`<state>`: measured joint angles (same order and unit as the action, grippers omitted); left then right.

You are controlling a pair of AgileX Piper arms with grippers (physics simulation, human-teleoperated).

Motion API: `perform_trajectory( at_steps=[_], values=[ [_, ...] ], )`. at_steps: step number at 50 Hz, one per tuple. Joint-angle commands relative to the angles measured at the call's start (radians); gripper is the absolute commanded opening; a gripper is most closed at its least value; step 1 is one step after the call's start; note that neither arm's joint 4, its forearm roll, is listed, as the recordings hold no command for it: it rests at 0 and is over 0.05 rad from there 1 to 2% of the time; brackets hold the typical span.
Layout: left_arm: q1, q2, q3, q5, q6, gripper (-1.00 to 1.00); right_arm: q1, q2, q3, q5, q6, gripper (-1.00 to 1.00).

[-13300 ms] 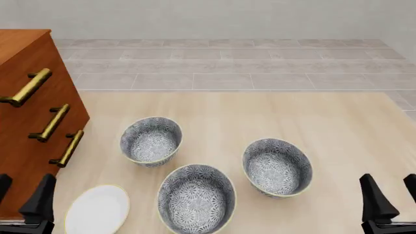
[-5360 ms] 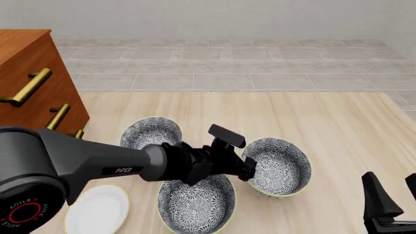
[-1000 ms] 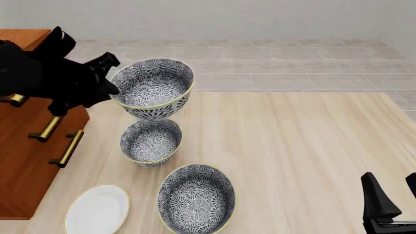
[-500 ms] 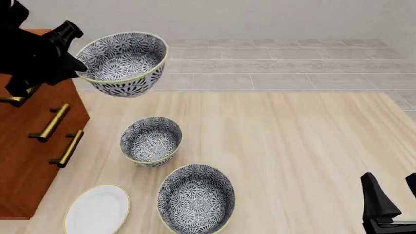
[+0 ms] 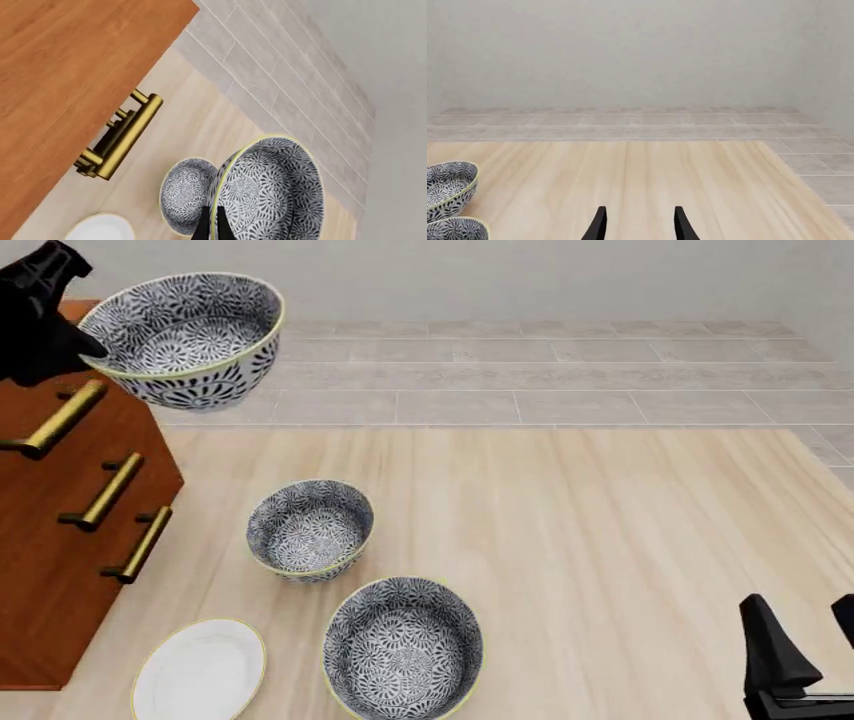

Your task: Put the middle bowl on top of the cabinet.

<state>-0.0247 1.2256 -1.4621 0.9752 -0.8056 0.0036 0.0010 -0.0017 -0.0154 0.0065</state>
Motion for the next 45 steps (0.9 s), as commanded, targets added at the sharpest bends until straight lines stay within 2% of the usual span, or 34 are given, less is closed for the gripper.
perform_trajectory(
  at_steps=[1, 4, 45],
  values=[
    [0.047, -0.005, -0.047, 0.026, 0.013, -1.0, 0.002, 0.0, 0.0, 0.001, -0.003, 1.0],
    [0.076, -0.006, -0.056, 0.035, 0.022, -1.0, 0.003, 0.0, 0.001, 0.001, -0.006, 1.0],
    [0.202, 0.006, -0.119, 0.075, -0.001, -1.0, -0.001, 0.0, 0.0, 0.0, -0.013, 1.0]
  ],
)
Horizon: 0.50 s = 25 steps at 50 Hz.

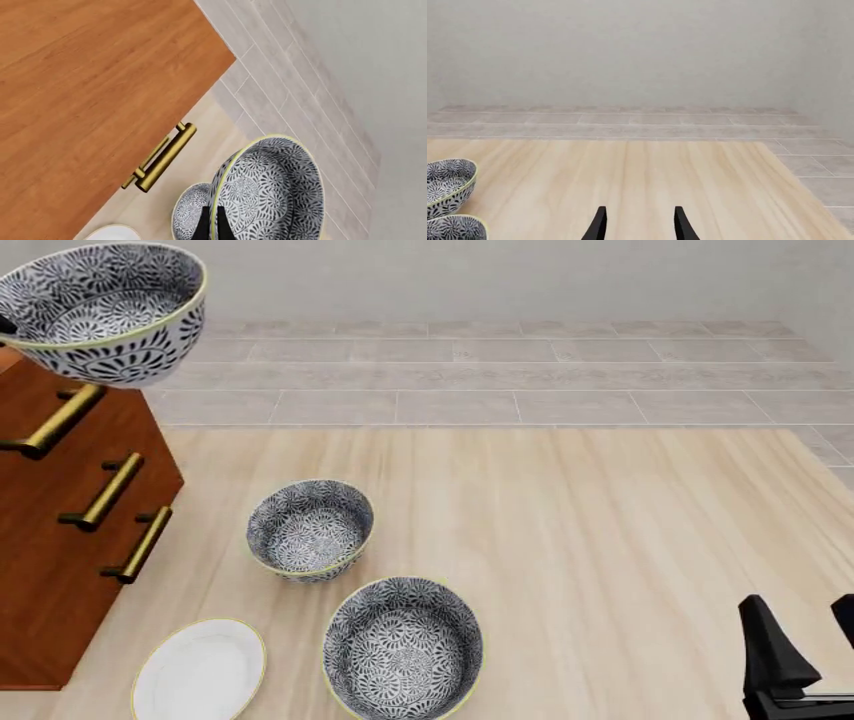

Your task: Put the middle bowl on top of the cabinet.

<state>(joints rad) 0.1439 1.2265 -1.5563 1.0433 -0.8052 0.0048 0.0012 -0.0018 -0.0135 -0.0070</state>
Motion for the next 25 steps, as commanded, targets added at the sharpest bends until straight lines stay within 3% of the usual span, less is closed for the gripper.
perform_trajectory(
  at_steps=[1, 25],
  values=[
    [0.037, 0.007, -0.032, 0.009, 0.0, -1.0, -0.002, 0.0, 0.0, -0.002, 0.0, 1.0],
    [0.096, 0.009, -0.074, 0.032, -0.032, -1.0, 0.001, 0.0, 0.001, -0.001, 0.001, 1.0]
  ],
)
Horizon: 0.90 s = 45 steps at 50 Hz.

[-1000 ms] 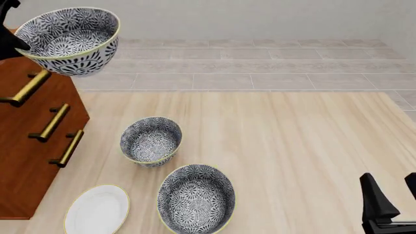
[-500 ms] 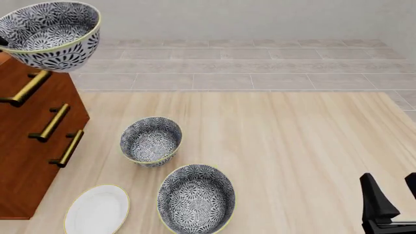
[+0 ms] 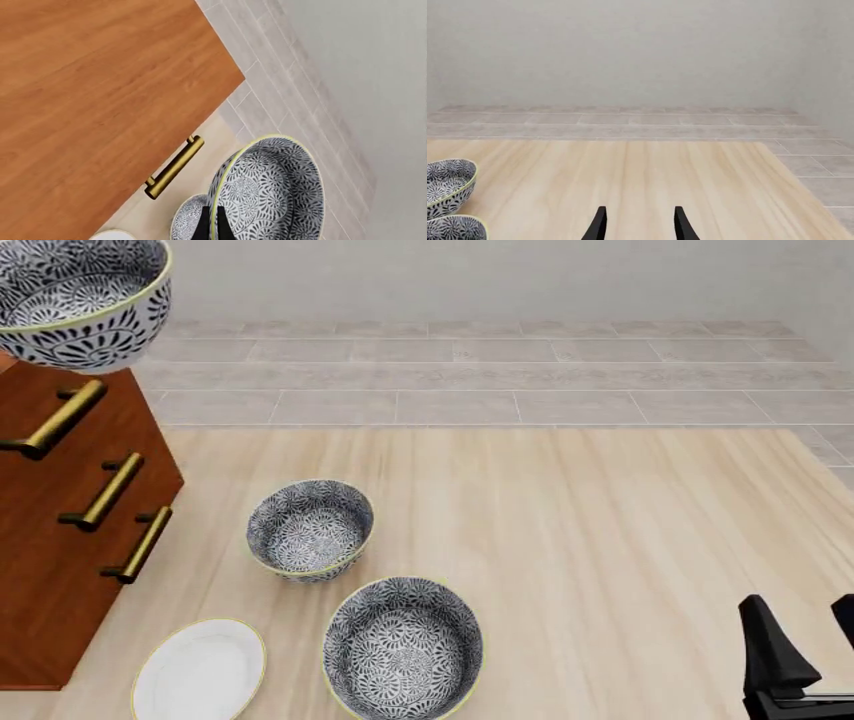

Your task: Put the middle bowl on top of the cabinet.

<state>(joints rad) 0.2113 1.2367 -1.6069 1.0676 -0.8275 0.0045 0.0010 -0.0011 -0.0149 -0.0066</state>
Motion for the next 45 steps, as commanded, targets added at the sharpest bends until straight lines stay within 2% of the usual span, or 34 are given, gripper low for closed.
perform_trajectory(
  at_steps=[1, 23, 45],
  values=[
    [0.031, 0.0, -0.028, 0.009, -0.01, -1.0, 0.002, 0.0, 0.0, 0.001, 0.0, 1.0],
    [0.157, 0.024, -0.092, 0.054, -0.028, -1.0, 0.009, 0.0, 0.0, 0.005, -0.008, 1.0],
    [0.272, 0.05, -0.157, 0.081, 0.004, -1.0, 0.011, 0.001, -0.001, 0.006, -0.007, 1.0]
  ],
)
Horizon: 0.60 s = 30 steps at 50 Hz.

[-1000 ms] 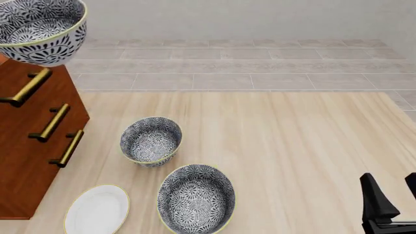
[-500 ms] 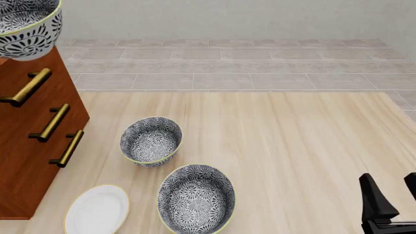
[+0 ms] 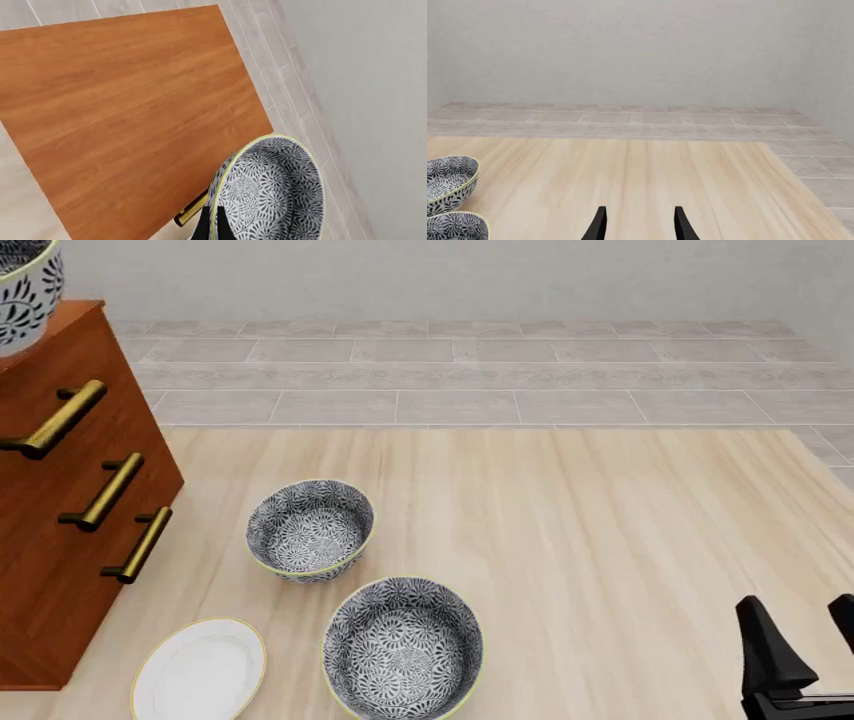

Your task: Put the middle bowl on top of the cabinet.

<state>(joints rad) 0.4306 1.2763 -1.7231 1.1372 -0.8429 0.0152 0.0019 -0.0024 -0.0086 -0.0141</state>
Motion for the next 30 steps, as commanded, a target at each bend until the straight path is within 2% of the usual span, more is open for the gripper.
perform_trajectory(
  at_steps=[1, 19, 30],
  values=[
    [0.052, 0.011, -0.042, 0.012, 0.018, -1.0, 0.0, 0.0, 0.001, -0.001, 0.0, 1.0],
    [0.109, 0.026, -0.055, 0.02, -0.002, -1.0, 0.001, 0.0, 0.001, 0.0, -0.006, 1.0],
    [0.183, 0.045, -0.075, 0.013, 0.023, -1.0, 0.002, 0.0, 0.001, -0.001, -0.004, 1.0]
  ],
)
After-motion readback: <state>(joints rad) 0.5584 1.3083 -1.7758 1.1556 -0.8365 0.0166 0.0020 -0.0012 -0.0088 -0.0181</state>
